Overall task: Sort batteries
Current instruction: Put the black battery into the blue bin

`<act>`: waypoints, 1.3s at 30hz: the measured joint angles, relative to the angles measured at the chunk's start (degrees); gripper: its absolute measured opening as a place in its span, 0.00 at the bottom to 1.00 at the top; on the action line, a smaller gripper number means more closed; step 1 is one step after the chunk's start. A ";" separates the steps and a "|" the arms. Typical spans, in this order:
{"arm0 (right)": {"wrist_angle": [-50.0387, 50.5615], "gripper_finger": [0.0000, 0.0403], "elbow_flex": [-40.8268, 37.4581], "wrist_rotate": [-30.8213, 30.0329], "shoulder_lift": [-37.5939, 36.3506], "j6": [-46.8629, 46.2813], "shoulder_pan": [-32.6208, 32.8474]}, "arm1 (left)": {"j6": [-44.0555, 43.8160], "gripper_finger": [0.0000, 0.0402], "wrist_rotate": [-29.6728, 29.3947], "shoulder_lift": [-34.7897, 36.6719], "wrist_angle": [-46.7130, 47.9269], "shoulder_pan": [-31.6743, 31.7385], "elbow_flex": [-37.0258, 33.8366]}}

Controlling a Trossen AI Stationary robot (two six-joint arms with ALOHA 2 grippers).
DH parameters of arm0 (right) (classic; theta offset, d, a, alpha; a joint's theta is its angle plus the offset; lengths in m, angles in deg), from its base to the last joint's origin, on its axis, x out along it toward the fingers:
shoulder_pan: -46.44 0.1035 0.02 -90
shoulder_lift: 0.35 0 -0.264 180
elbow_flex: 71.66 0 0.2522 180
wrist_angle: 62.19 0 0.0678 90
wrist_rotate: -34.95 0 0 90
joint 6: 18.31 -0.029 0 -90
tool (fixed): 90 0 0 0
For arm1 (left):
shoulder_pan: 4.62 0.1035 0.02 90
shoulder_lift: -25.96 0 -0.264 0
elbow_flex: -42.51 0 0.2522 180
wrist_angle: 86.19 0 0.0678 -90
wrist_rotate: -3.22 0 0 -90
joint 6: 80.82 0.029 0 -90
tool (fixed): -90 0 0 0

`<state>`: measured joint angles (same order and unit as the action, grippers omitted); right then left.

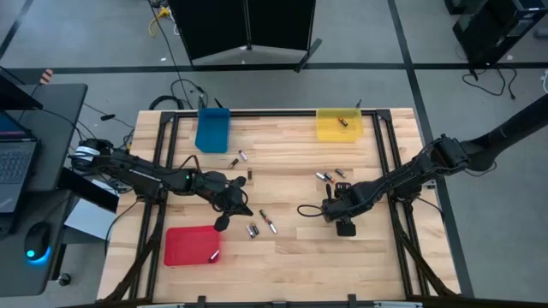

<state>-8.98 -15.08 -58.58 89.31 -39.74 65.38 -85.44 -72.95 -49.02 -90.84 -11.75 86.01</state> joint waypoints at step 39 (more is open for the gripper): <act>12.64 0.59 13.88 -17.20 0.34 -0.89 0.00 | -15.88 0.01 -9.17 -6.61 -12.91 2.39 0.02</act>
<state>3.66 -1.20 -75.78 89.65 -40.63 65.38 -101.33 -82.12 -55.63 -103.75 -9.37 86.03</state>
